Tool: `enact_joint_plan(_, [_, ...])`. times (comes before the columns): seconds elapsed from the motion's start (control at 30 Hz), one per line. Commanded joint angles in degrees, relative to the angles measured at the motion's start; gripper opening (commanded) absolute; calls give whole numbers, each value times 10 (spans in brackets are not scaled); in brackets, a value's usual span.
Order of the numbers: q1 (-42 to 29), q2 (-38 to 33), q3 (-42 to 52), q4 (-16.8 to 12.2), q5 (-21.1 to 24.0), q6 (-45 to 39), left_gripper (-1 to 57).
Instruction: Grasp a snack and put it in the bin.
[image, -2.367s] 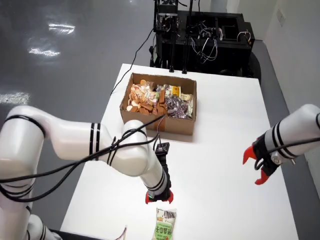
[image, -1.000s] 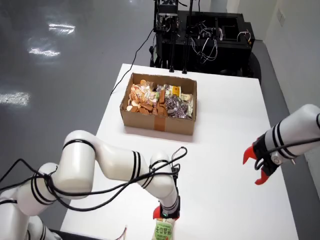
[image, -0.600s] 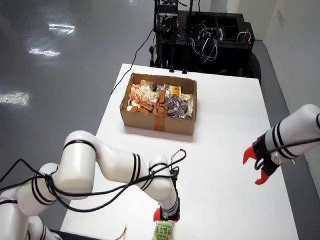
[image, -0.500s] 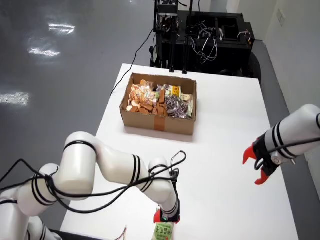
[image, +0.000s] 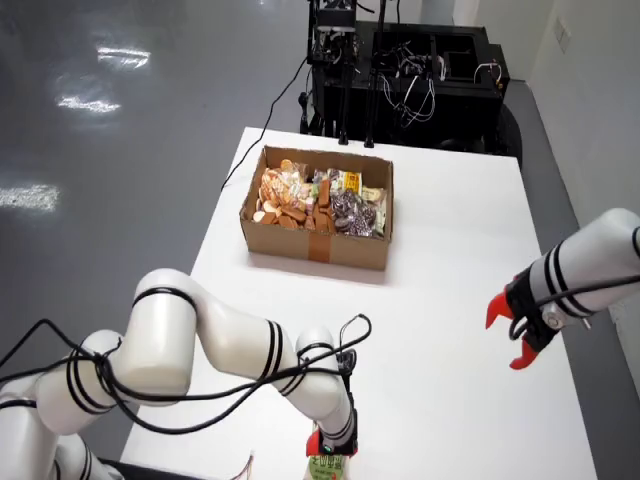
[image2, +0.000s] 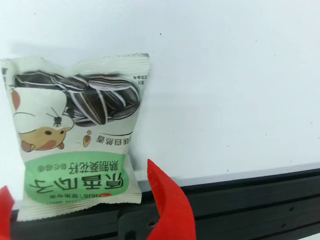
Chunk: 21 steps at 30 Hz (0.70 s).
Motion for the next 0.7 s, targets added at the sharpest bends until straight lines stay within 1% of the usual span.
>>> enact_joint_plan(0.03, [0, 3, 2, 1, -12, 0, 525])
enact_joint_plan(0.4, [8, 12, 11, 2, -24, 4, 519])
enact_joint_plan(0.7, [12, 18, 18, 3, -48, 8, 509])
